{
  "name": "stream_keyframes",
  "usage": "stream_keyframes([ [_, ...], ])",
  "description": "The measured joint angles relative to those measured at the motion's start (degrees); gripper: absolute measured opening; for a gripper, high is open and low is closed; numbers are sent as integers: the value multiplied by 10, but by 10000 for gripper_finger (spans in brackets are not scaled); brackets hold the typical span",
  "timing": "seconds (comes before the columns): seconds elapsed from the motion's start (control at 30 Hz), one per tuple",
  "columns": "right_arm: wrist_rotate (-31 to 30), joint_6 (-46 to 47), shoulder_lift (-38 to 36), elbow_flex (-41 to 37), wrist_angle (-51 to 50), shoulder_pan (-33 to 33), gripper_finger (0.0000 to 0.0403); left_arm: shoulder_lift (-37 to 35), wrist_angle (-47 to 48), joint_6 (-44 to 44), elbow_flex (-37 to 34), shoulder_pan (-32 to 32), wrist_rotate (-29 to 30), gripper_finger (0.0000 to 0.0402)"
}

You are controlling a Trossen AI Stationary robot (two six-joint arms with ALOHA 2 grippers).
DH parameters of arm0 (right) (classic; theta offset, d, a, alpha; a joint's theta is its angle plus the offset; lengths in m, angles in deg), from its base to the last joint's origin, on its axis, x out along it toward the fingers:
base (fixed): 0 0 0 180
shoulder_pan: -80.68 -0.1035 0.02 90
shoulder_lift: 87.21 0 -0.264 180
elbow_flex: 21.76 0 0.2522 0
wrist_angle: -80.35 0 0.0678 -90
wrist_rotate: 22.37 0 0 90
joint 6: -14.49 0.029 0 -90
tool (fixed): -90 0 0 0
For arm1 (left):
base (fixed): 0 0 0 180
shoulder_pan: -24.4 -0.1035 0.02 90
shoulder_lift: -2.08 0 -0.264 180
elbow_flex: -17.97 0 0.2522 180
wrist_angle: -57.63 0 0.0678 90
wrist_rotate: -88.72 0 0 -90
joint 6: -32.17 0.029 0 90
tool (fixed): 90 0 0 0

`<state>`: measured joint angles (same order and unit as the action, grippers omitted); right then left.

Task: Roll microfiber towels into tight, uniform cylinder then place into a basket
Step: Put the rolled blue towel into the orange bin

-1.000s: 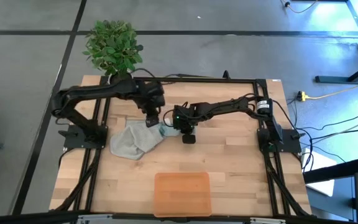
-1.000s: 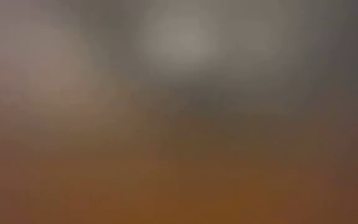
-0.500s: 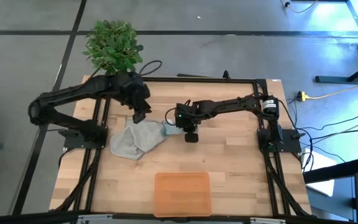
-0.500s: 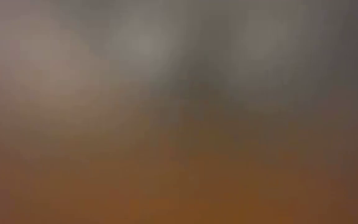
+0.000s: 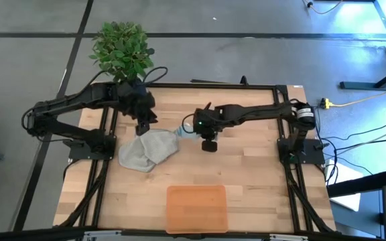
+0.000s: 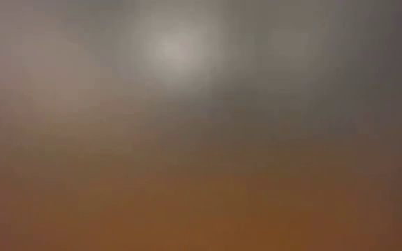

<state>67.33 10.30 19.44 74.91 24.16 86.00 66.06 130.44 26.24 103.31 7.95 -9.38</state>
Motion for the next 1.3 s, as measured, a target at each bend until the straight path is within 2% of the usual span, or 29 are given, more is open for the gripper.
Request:
stream_keyframes([
  [0.3,-6,75,-20,79,-58,-97,43,0,4,3,0,55,0,89],
  [0.47,-56,132,-21,94,-53,-170,43,-2,3,-11,0,101,0,89],
  [0.6,-72,163,-21,95,-48,-222,43,-3,3,-17,0,159,11,89],
  [0.8,-83,179,-5,95,-39,-287,43,-3,-25,-72,0,275,85,89],
  [0.97,-75,181,17,95,19,-326,43,-3,-72,-116,0,364,137,89],
  [1.17,-76,201,46,95,69,-364,43,-3,-87,-173,0,433,206,89],
  [1.3,-76,225,71,95,88,-376,43,-3,-87,-180,0,465,232,89],
])
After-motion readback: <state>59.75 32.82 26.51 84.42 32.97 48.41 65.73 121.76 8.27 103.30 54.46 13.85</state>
